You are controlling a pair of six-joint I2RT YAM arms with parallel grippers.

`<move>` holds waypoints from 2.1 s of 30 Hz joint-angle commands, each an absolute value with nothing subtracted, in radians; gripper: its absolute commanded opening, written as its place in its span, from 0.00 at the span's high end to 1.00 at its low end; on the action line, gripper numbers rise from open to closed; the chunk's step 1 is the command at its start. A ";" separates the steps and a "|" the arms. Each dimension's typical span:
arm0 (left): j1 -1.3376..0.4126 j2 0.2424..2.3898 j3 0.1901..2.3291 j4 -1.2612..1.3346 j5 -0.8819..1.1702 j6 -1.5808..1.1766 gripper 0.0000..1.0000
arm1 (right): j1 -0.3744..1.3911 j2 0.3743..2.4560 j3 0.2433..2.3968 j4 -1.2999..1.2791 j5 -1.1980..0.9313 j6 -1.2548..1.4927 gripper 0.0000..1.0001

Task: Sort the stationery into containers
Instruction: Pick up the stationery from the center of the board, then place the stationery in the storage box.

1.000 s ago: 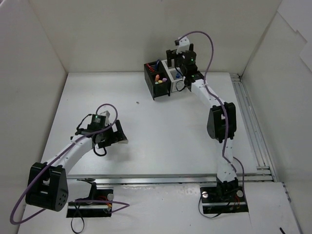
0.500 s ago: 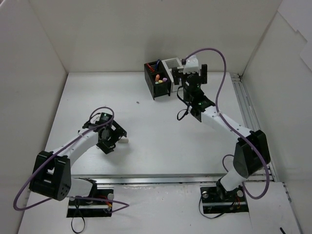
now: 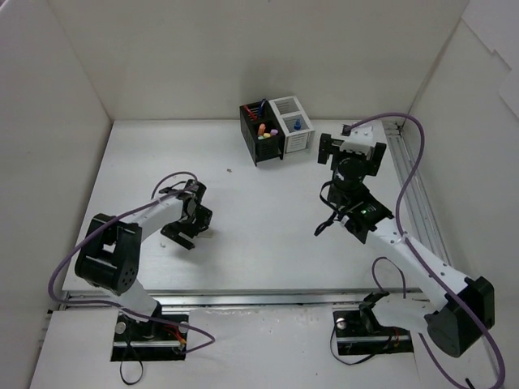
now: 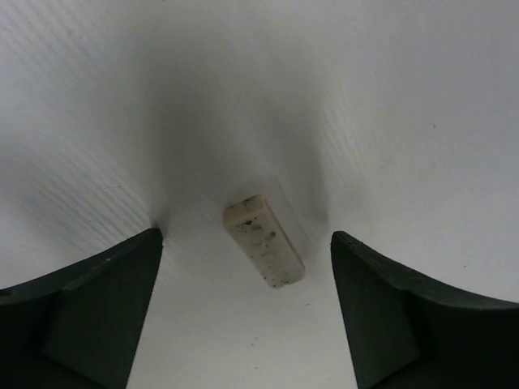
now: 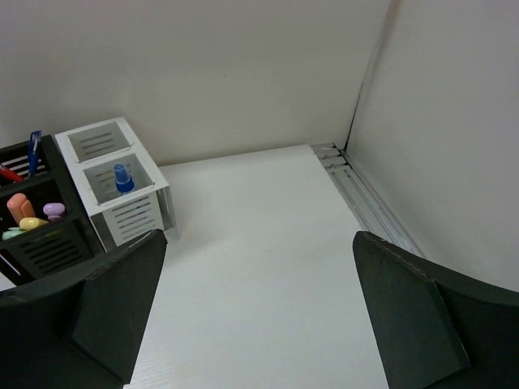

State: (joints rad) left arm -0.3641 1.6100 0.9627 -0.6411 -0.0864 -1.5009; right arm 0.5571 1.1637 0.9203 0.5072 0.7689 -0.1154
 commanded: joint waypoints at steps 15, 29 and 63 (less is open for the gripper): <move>-0.420 1.634 1.086 -0.537 -0.123 -1.337 1.00 | 0.572 1.029 0.850 0.264 0.571 -0.005 0.02; -0.529 1.571 1.154 -0.118 0.704 -0.059 1.00 | 0.499 1.045 0.842 0.101 -0.201 0.281 0.02; -0.630 1.474 1.169 -0.186 0.540 0.147 1.00 | 0.506 1.463 0.887 0.388 -0.558 0.552 0.52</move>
State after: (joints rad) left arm -0.6285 1.5429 1.1404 -0.2474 0.5518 0.1482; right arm 0.5037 1.4670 0.8543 0.3058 -0.5320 0.5308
